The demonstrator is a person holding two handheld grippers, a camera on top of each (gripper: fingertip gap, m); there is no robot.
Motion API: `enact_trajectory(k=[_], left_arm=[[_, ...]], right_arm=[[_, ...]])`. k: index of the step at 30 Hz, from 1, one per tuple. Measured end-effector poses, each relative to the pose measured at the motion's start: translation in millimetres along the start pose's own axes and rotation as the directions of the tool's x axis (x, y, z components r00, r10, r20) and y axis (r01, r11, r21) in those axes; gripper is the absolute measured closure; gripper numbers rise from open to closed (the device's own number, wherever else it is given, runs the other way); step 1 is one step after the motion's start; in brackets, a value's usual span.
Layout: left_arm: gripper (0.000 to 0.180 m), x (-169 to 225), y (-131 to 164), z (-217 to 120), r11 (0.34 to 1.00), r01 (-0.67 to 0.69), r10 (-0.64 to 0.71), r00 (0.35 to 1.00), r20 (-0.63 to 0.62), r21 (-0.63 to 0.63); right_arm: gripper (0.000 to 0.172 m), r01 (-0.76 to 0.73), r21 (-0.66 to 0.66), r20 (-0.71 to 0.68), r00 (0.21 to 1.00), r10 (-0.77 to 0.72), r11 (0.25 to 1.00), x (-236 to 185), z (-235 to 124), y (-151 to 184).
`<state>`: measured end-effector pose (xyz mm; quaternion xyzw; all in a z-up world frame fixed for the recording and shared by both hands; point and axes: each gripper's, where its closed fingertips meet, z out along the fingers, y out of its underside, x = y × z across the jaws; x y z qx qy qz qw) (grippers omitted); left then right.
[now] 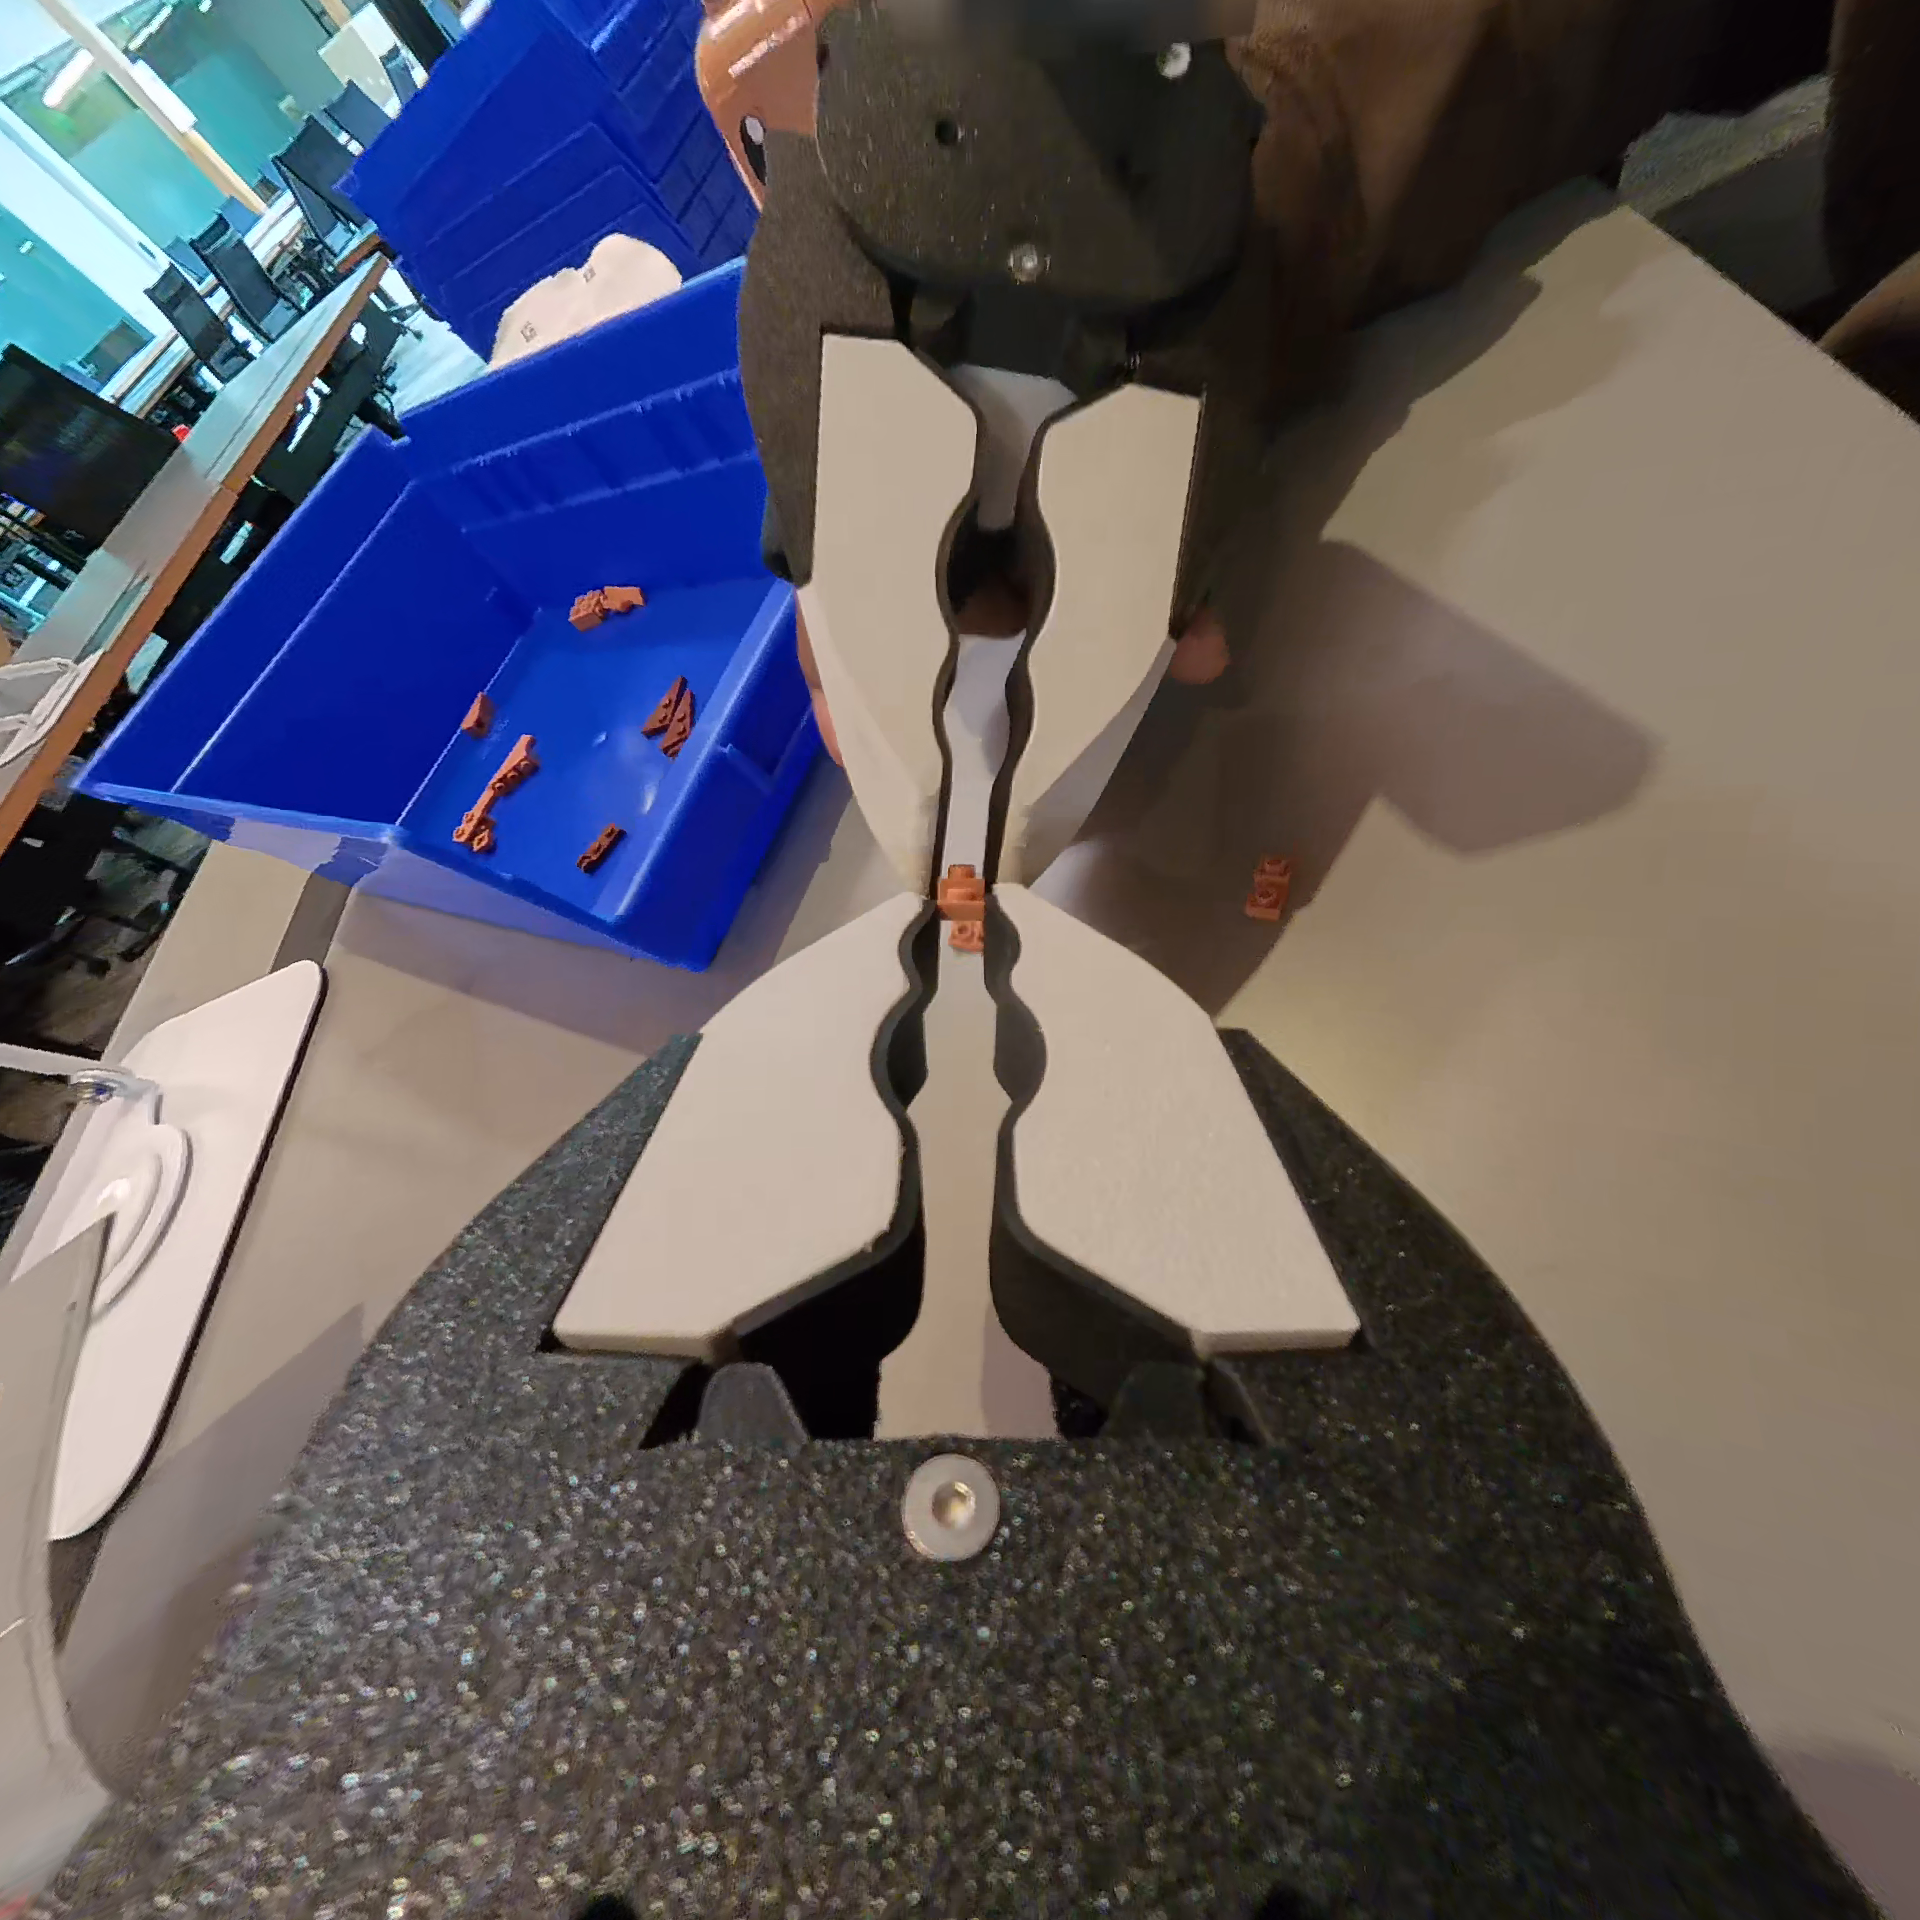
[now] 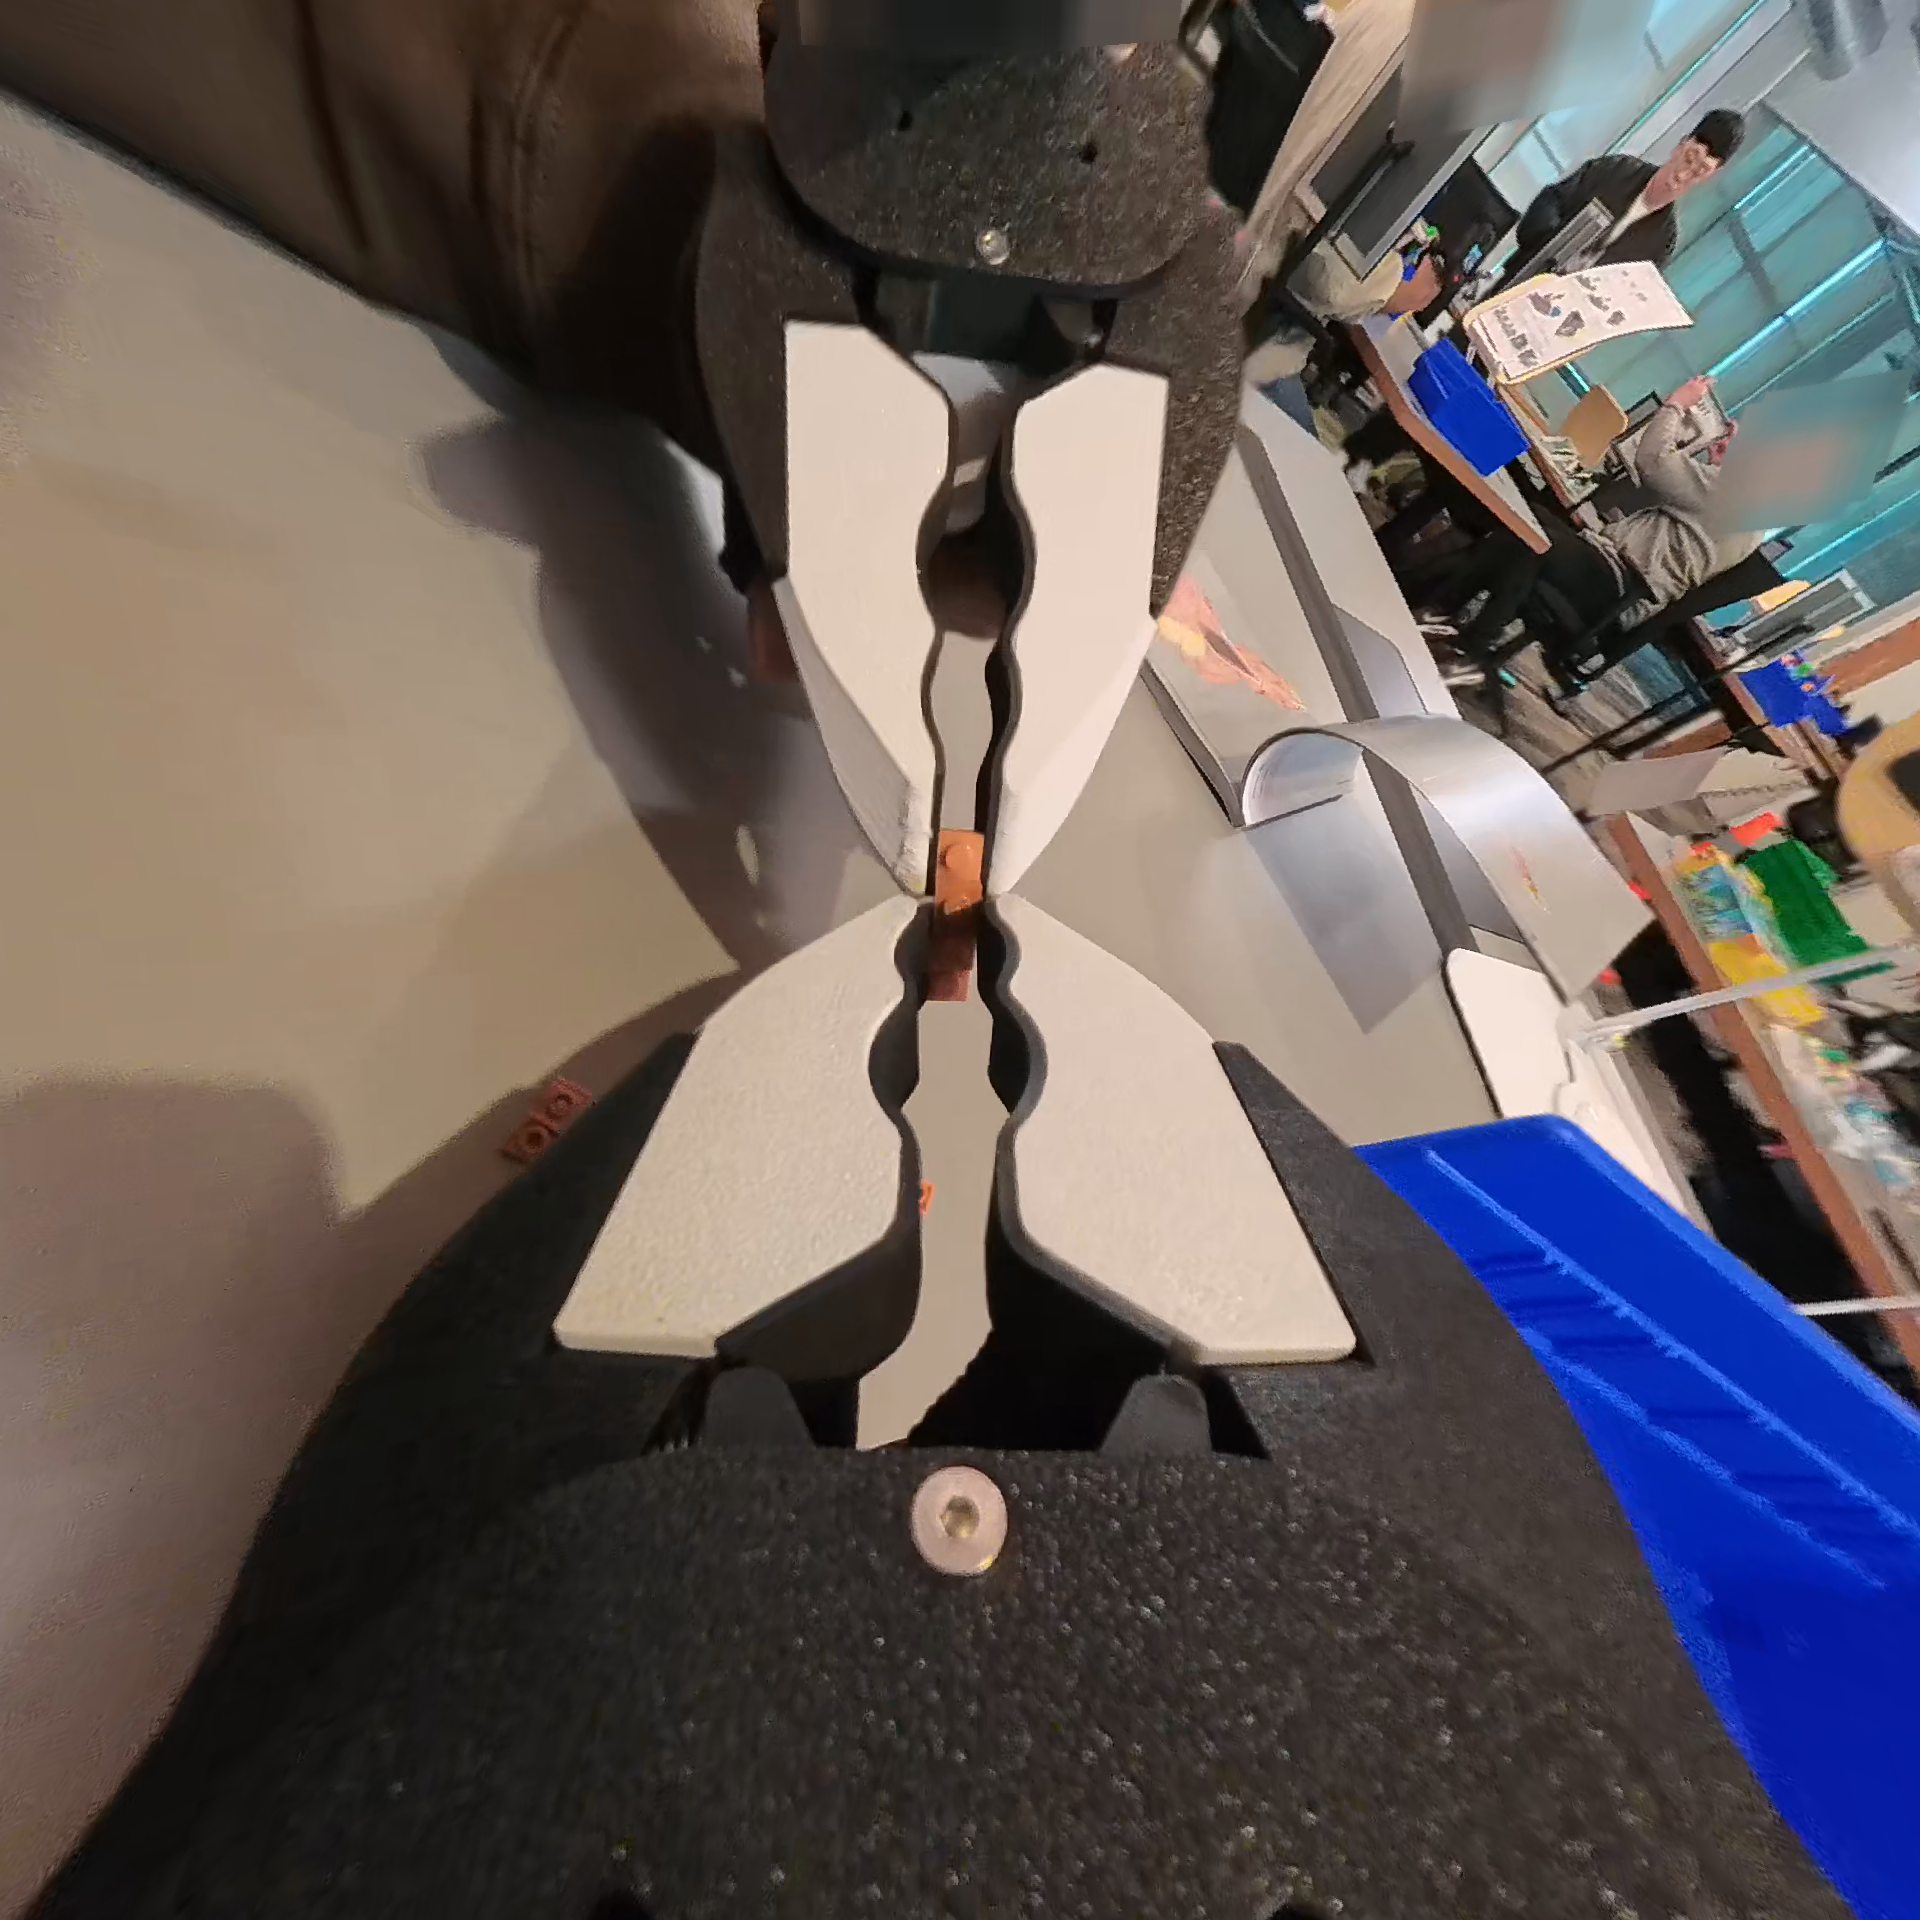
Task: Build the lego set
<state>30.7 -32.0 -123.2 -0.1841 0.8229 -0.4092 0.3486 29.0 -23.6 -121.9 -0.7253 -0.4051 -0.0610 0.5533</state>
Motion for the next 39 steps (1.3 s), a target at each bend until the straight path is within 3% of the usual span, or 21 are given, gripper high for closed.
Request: enact_trajectory(k=[6, 15, 20, 23, 29, 35, 39], left_arm=[[0.172, -10, -21, -9, 0.962, 0.170, -0.168, 0.985, -0.027, 0.213], [0.173, -23, -34, -16, 0.838, 0.386, -0.373, 0.921, -0.112, 0.387], [0.172, -24, -31, -14, 0.775, 0.490, -0.454, 0.871, -0.187, 0.400], [0.172, -27, -30, -14, 0.756, 0.505, -0.478, 0.861, -0.177, 0.417], [0.152, -30, -32, -13, 0.729, 0.538, -0.513, 0.839, -0.182, 0.424], [0.172, -29, -35, -17, 0.706, 0.550, -0.514, 0.831, -0.212, 0.446], [0.172, -29, -35, -16, 0.691, 0.569, -0.529, 0.818, -0.225, 0.446]], right_arm=[[0.164, -0.353, 0.209, 0.114, 0.935, 0.336, 0.912, 12, -11, -19], [0.164, -0.639, 0.320, 0.228, 0.769, 0.598, 0.699, 26, -16, -29], [0.164, -0.628, 0.312, 0.187, 0.777, 0.602, 0.713, 28, -15, -23], [0.164, -0.672, 0.333, 0.208, 0.737, 0.643, 0.662, 35, -20, -21], [0.164, -0.666, 0.328, 0.224, 0.744, 0.629, 0.671, 32, -19, -22], [0.164, -0.649, 0.332, 0.220, 0.759, 0.613, 0.685, 30, -18, -24], [0.164, -0.644, 0.327, 0.215, 0.763, 0.609, 0.691, 30, -17, -23]])
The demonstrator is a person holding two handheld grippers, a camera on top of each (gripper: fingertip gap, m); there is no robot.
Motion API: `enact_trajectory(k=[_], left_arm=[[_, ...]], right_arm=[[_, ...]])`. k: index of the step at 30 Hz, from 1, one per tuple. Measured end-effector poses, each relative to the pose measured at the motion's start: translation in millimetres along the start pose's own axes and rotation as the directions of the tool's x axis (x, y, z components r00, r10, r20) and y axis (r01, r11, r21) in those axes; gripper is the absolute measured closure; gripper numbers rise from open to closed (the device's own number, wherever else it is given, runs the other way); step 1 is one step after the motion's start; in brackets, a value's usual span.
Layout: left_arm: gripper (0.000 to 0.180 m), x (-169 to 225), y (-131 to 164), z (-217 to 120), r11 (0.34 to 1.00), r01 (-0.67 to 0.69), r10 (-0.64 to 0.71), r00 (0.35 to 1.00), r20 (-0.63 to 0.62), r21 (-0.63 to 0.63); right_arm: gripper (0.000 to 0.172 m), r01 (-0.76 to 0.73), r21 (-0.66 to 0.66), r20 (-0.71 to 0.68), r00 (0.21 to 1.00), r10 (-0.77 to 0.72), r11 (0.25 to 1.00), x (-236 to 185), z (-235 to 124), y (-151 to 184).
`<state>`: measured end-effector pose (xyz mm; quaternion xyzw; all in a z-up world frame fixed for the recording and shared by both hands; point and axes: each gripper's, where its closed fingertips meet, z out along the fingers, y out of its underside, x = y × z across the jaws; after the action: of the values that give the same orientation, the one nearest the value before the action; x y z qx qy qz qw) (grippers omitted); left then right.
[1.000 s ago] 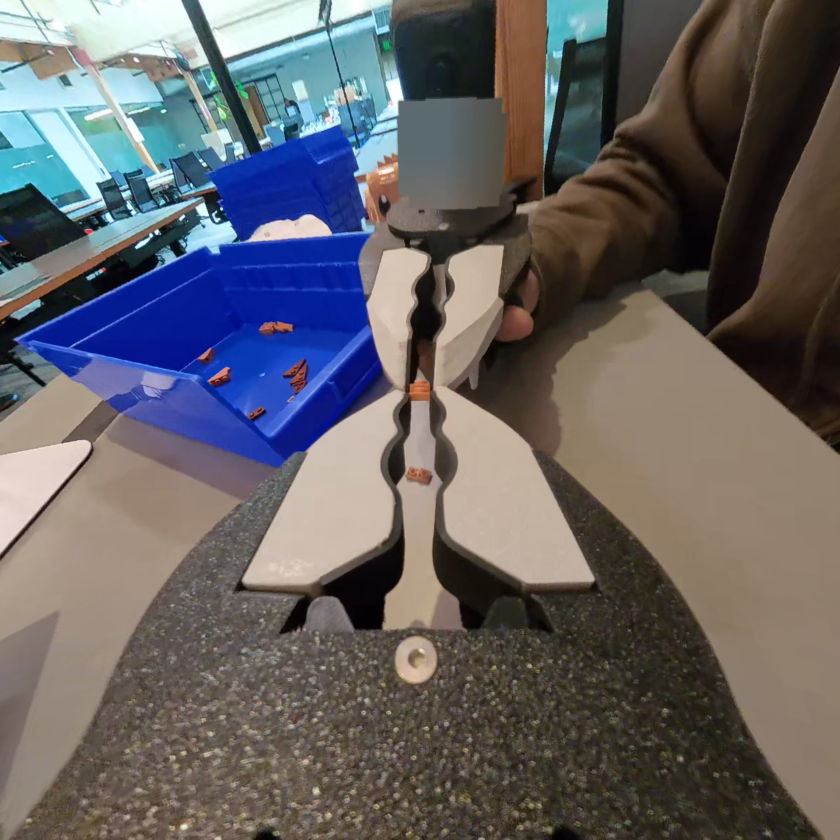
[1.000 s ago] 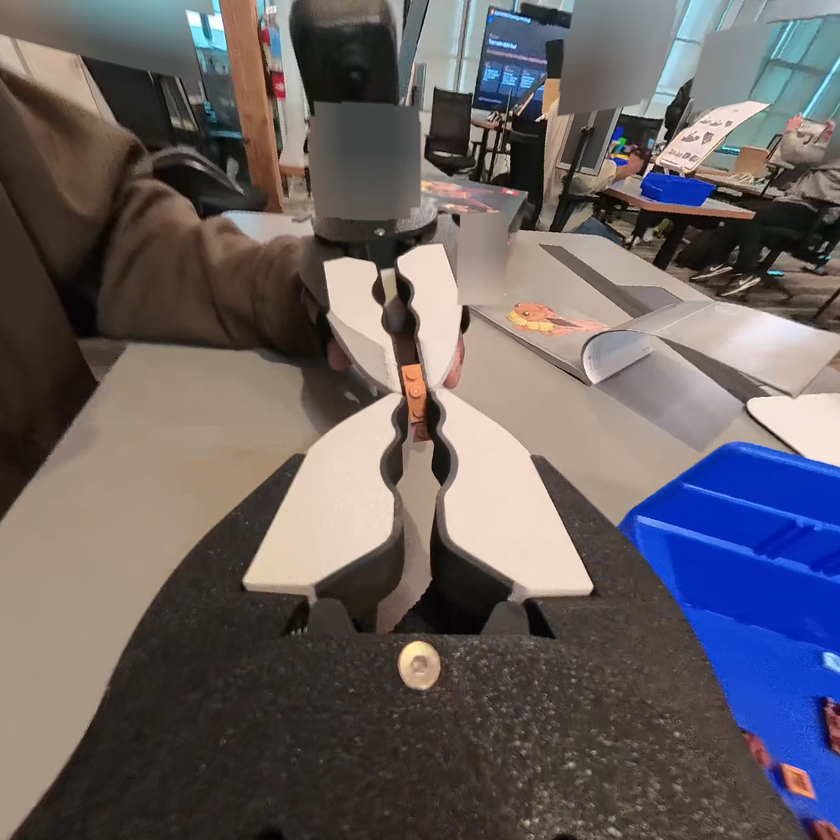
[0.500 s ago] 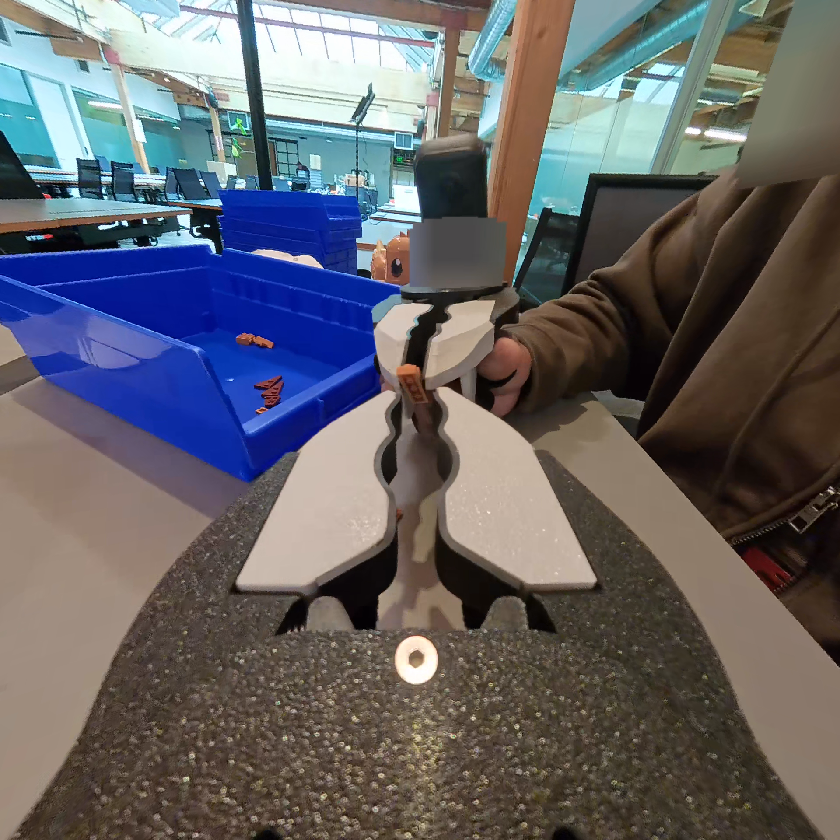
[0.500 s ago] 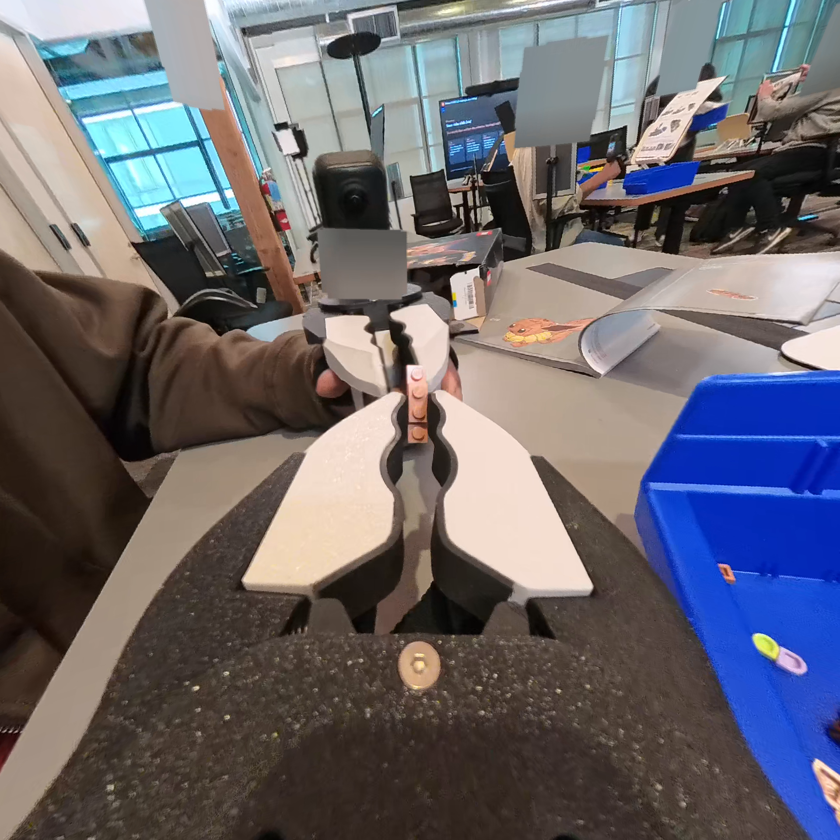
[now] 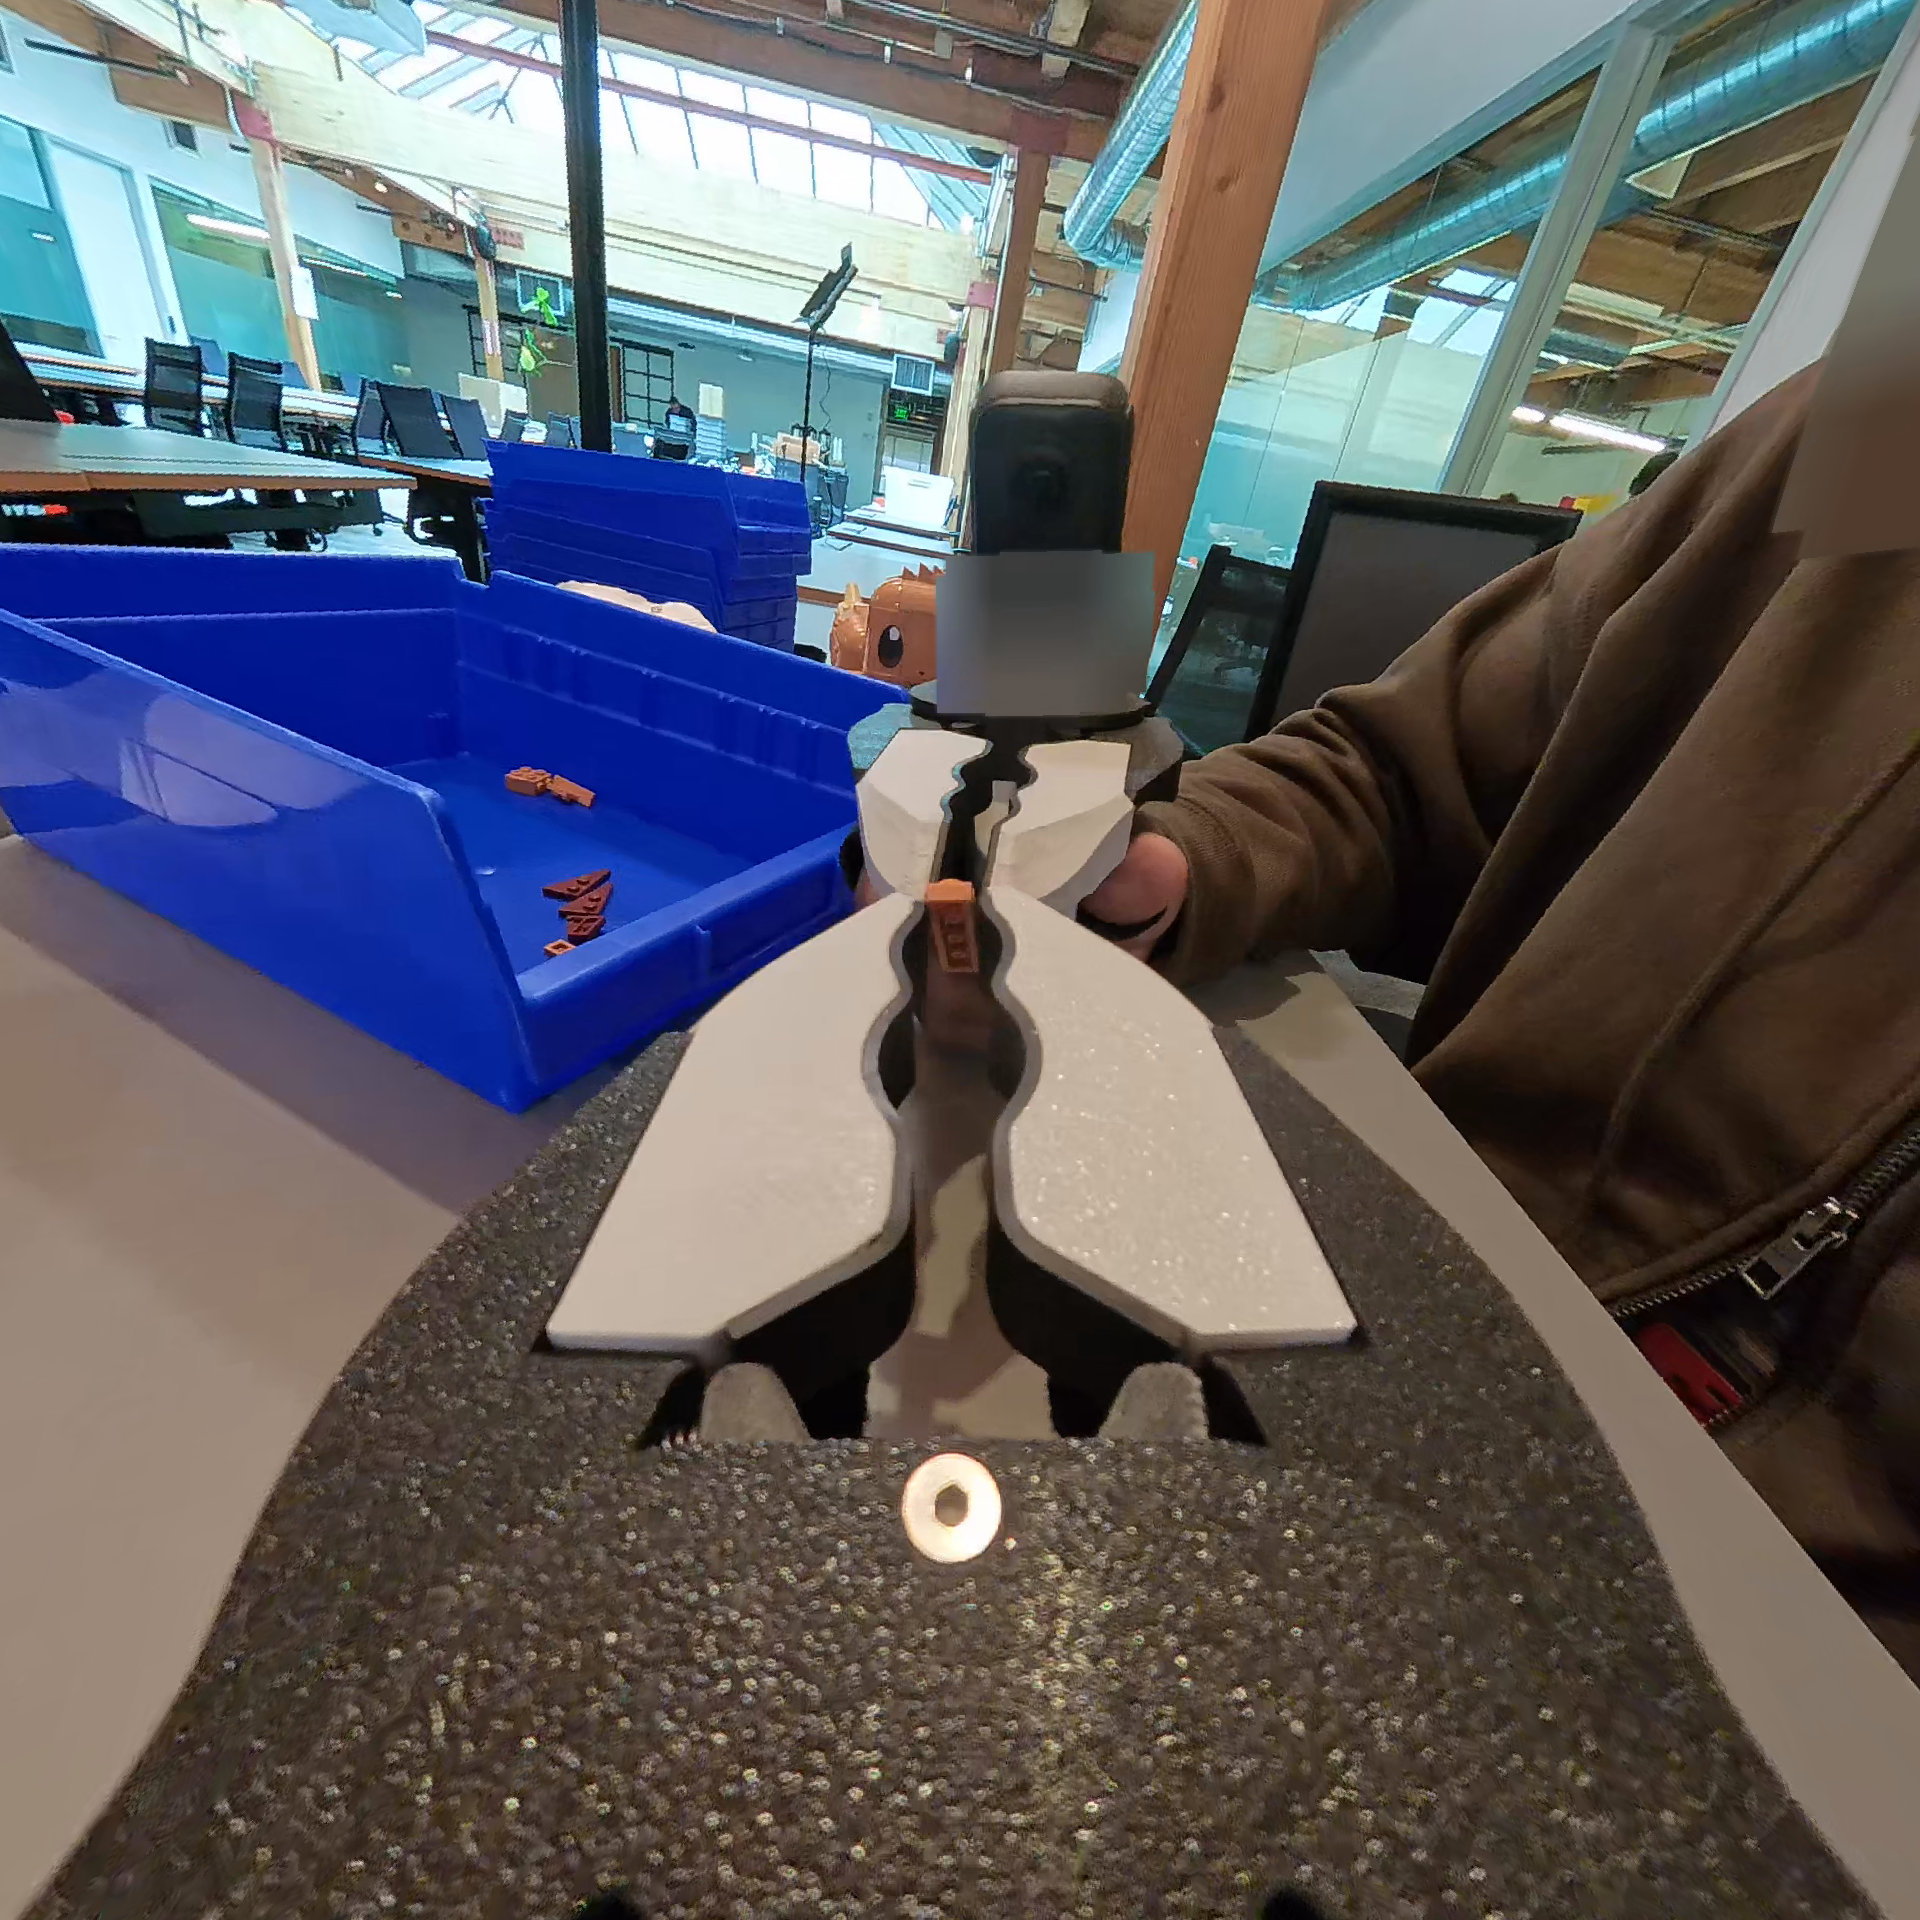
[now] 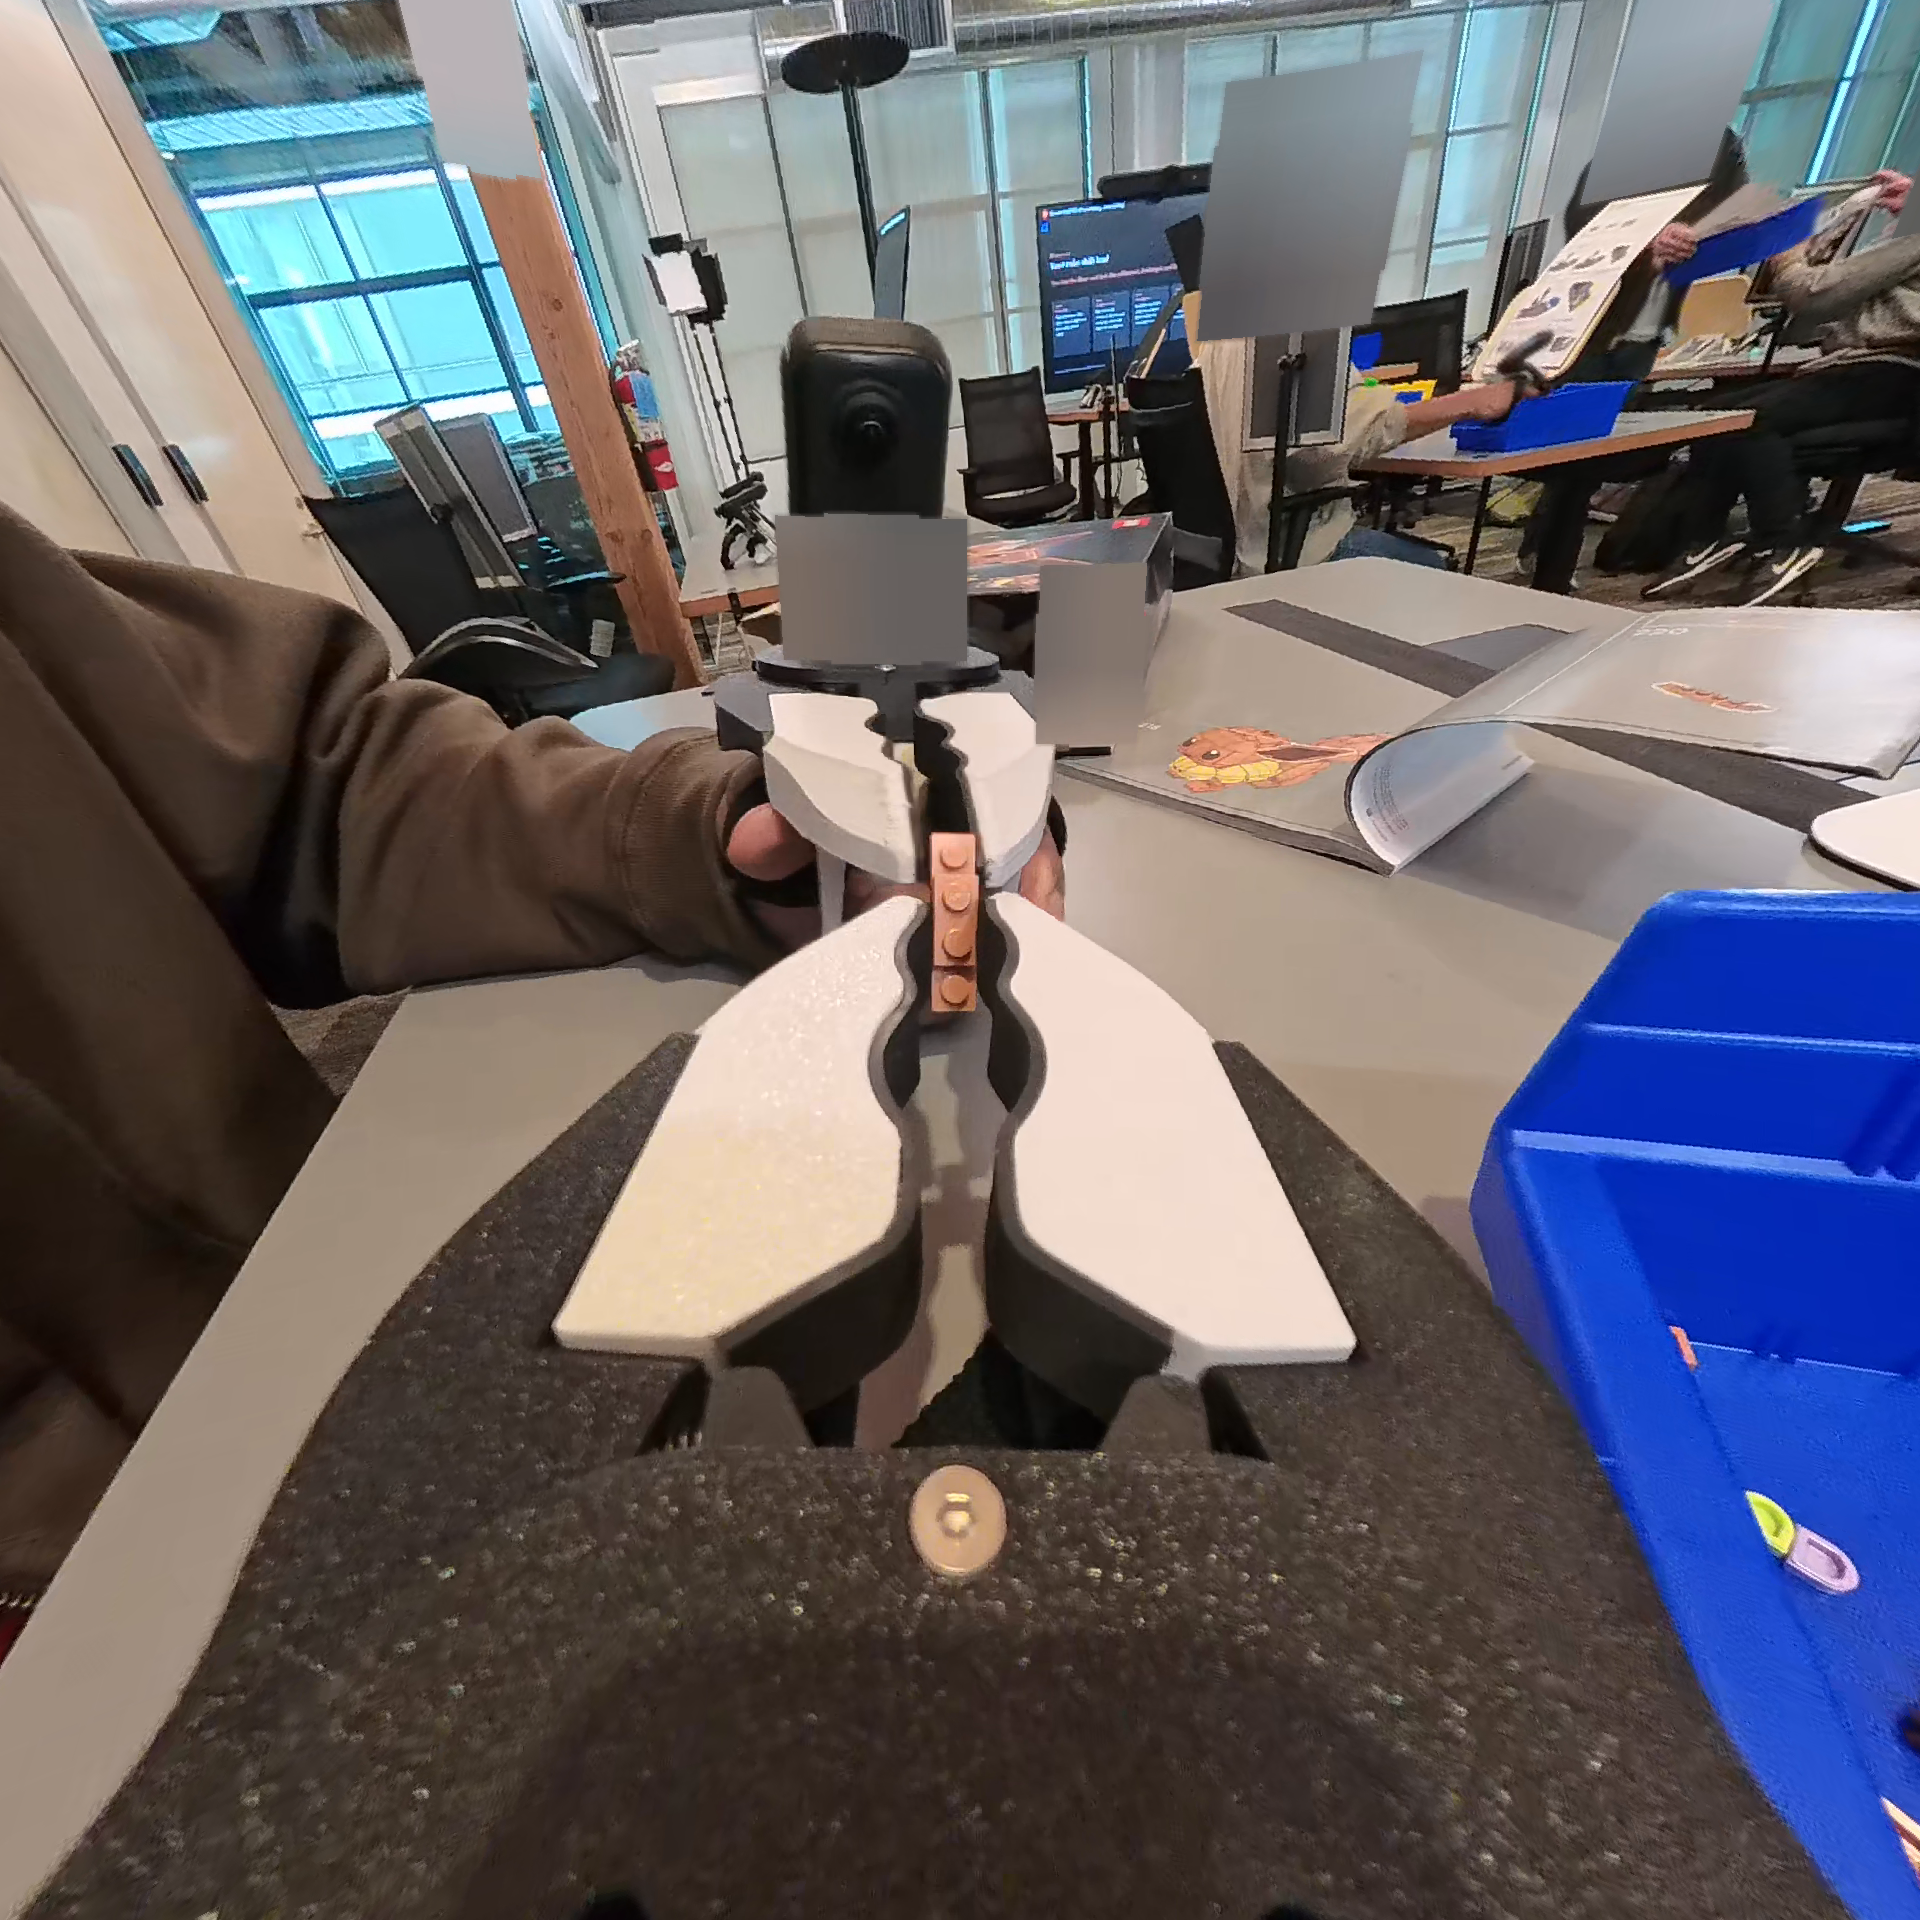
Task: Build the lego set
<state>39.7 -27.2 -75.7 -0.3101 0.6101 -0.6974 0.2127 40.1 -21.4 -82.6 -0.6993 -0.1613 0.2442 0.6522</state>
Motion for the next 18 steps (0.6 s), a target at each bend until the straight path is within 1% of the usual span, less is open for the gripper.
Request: enact_trajectory(k=[3, 5, 7, 11, 14, 18], left_arm=[[0.168, 2, 0, 2, 1.000, 0.022, -0.022, 1.000, -0.011, 0.006], [0.172, 0, 0, 2, 1.000, 0.011, -0.011, 1.000, 0.002, 0.002], [0.173, 0, 2, 2, 1.000, -0.010, 0.010, 1.000, 0.003, -0.021], [0.173, -2, 6, 3, 0.996, -0.043, 0.046, 0.998, 0.030, -0.084], [0.173, 0, 8, 4, 0.992, -0.065, 0.069, 0.997, 0.028, -0.107], [0.173, 0, 16, 5, 0.970, -0.155, 0.166, 0.985, 0.046, -0.187]], right_arm=[[0.164, 0.001, -0.005, 0.002, 1.000, -0.001, 1.000, 0, 0, 2], [0.164, 0.005, -0.006, 0.005, 1.000, -0.005, 1.000, -1, 0, 2], [0.164, 0.023, -0.013, 0.005, 1.000, -0.022, 1.000, -1, 0, 3], [0.163, 0.144, -0.071, -0.019, 0.989, -0.146, 0.987, 0, 0, 8], [0.161, 0.186, -0.096, -0.017, 0.982, -0.188, 0.978, 0, 0, 10], [0.162, 0.244, -0.144, -0.008, 0.969, -0.247, 0.959, -2, -1, 15]])
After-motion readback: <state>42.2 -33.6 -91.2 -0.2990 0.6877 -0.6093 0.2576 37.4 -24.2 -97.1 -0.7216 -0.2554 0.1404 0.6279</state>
